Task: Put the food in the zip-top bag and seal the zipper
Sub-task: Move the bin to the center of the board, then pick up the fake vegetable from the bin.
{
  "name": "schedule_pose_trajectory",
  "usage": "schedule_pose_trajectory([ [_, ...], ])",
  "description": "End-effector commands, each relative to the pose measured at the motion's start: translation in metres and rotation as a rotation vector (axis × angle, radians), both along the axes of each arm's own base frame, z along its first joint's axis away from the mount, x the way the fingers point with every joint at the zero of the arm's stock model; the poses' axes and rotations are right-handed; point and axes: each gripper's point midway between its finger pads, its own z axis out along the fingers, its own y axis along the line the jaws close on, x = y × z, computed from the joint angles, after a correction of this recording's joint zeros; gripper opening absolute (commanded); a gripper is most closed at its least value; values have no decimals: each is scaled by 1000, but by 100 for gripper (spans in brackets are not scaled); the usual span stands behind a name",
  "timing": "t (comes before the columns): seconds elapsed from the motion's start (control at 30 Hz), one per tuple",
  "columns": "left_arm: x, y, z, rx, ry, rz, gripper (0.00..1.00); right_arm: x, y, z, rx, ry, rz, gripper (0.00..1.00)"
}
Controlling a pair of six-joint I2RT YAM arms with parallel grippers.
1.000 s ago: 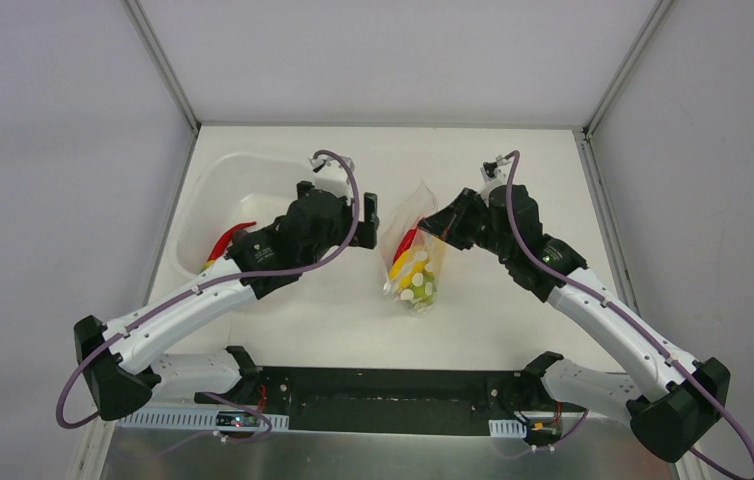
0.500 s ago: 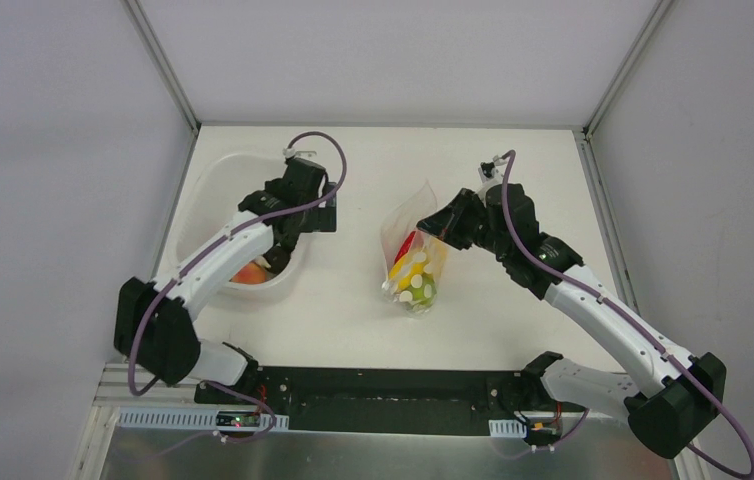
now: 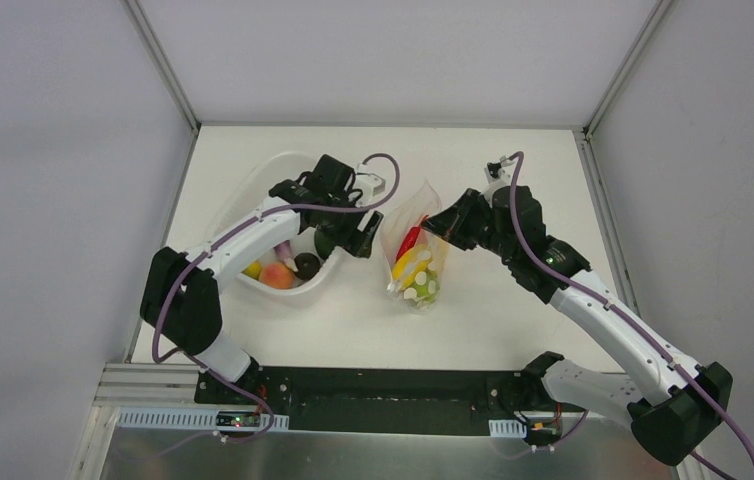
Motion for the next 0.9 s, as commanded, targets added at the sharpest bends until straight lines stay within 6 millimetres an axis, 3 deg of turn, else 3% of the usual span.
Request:
schedule_pose_trajectory([
  [0.0,-41,-32,23,-123,-25,-264,75,5,-1,11,15,-44,-9,0],
  [0.1,-26,-17,30,-120,-130,-128,77,7,-3,11,10,-47,-19,0],
  [0.2,-2,4,59,-156,-284,49,82,9,-4,11,5,-51,-25,0],
  [0.3,14,36,88,-158,-420,267,89,10,-4,10,0,-48,-25,0],
  [0.4,26,79,105,-114,-512,522,98,12,-2,7,-3,-37,-18,0],
  [0.47,31,104,100,-70,-501,656,99,12,0,5,-4,-31,-12,0],
  [0.63,38,145,63,47,-326,911,99,12,2,4,-1,-28,-4,0],
  [0.87,50,155,18,156,-188,1020,97,11,-2,6,-5,-35,-16,0],
])
